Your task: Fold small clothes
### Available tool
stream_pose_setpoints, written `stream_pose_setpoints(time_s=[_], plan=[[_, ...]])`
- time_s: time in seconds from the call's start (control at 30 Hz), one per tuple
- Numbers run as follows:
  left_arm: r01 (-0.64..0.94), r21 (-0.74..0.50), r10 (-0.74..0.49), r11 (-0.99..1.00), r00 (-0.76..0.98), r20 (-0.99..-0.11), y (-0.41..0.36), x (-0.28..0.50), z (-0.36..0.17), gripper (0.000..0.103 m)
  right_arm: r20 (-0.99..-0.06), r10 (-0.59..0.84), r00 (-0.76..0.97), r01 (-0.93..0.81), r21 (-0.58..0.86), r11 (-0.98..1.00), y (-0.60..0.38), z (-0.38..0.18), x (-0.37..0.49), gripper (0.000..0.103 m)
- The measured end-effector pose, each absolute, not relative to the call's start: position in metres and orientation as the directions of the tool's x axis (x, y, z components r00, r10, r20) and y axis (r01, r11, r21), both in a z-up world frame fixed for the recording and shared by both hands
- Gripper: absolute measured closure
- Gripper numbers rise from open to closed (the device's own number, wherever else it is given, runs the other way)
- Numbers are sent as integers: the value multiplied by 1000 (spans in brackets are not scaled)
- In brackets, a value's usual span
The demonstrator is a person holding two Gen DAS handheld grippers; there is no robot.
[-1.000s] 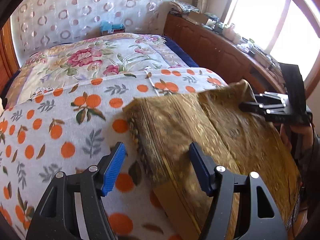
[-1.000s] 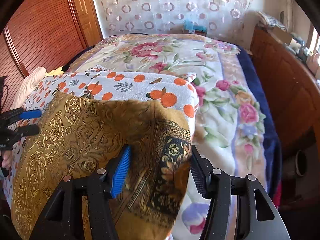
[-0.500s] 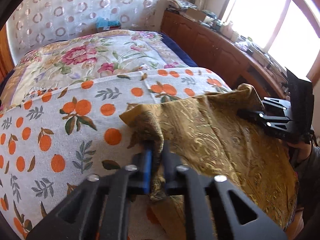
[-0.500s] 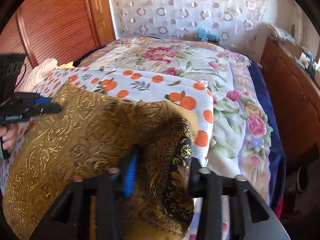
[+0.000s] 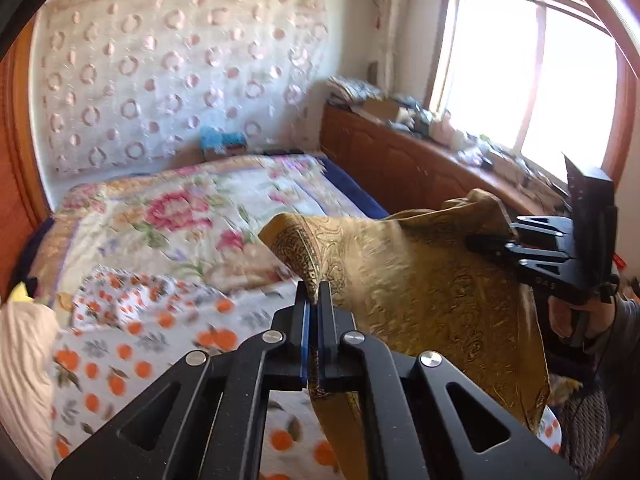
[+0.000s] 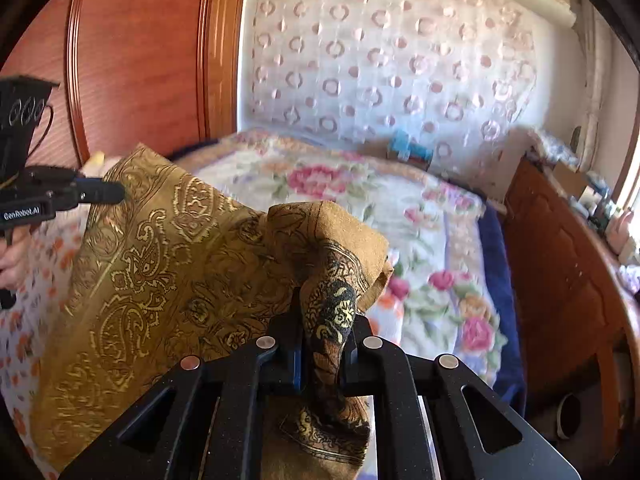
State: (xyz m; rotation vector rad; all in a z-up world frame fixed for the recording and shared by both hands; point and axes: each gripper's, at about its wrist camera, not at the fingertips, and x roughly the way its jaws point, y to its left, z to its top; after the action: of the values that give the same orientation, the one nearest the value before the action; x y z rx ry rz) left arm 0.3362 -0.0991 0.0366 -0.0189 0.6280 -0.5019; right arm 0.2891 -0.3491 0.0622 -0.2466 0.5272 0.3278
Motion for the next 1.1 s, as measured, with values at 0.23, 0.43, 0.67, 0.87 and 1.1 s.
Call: stream_pose_setpoints(time_s=[0.23,0.43,0.67,0.87,1.1], plan=[[484,-125,-467,866,695,-547,-92,300,27,99,-486,290,825,-402,-142,905,-347,47,249,91],[536,-136,-513,833,659,-550,-88,242,20,99,-459,313,832,-402,-109,909,-369,25,181,91],[583,-125,-540,803,621,-568,-89,186,11,99,-473,305,827,-393,-98,914,-379,16,105,91],[591,-107,-521,800,594,-614,-94,153,-11,99,-540,285,792,-378,-67,923,-383,-6,69,91],[577,-93,-499,811,600,-625,-84,127,-10,77,-604,255,755,-329,-12,944,-392,-9,51,71]])
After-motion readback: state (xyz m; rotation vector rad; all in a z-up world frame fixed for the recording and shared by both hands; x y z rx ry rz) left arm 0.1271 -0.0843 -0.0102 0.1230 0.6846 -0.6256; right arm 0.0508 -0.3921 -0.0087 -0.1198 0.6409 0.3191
